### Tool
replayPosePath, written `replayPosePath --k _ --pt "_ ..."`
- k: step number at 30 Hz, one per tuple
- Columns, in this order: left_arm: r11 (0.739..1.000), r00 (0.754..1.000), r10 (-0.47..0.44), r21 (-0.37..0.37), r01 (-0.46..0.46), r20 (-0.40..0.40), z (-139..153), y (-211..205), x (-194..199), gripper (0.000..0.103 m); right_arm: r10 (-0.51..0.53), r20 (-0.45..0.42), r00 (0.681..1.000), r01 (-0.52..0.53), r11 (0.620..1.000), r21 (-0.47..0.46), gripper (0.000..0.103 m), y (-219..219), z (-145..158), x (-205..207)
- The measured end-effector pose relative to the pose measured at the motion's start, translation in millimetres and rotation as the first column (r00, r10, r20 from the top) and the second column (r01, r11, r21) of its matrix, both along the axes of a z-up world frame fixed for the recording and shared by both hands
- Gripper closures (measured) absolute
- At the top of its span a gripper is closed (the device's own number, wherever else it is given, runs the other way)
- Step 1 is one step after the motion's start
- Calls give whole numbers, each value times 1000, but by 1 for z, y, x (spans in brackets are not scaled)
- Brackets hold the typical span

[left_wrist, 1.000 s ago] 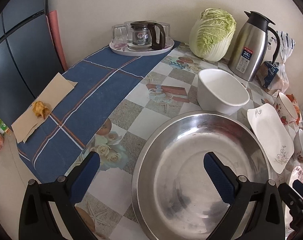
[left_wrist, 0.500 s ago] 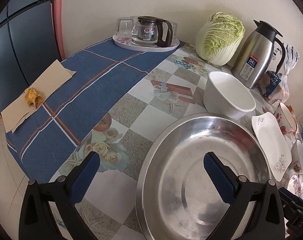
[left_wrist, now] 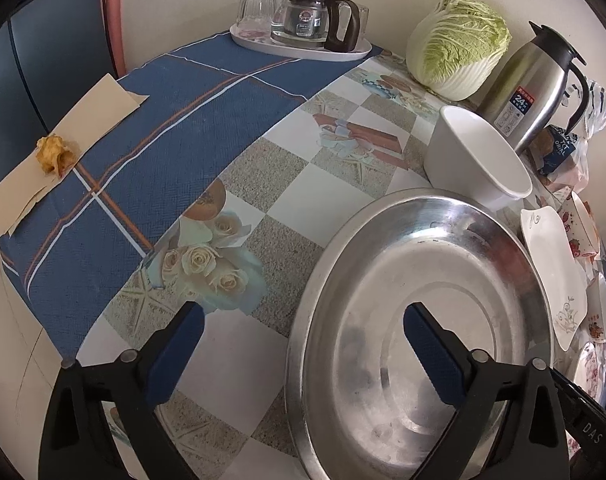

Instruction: Organize plates and bowls

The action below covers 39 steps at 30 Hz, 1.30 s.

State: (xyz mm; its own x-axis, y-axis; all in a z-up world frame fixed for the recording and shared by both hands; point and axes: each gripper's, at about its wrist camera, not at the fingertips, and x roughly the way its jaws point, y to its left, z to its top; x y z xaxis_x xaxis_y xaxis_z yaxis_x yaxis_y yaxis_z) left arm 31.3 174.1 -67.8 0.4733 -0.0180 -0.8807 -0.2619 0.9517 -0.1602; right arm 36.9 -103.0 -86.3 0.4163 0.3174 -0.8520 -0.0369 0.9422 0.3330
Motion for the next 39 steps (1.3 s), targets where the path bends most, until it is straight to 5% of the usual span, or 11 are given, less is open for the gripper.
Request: replayPosePath --k 4,16,24,39 --pt "999 1000 -10 -34 9 -29 -7 -1 0 33 -14 -18 1000 14 1000 12 65 -4 -7 2" --pt "999 999 -36 -35 36 -15 -9 -6 2 67 -19 -40 999 19 1000 6 79 -4 -15 3" --pt "998 1000 -8 -54 7 -14 -6 3 -4 75 -15 -44 999 16 1000 6 86 -8 -13 1" --pt "999 1000 -13 48 12 15 30 -4 -14 75 44 13 999 -44 998 54 86 -6 8 -7"
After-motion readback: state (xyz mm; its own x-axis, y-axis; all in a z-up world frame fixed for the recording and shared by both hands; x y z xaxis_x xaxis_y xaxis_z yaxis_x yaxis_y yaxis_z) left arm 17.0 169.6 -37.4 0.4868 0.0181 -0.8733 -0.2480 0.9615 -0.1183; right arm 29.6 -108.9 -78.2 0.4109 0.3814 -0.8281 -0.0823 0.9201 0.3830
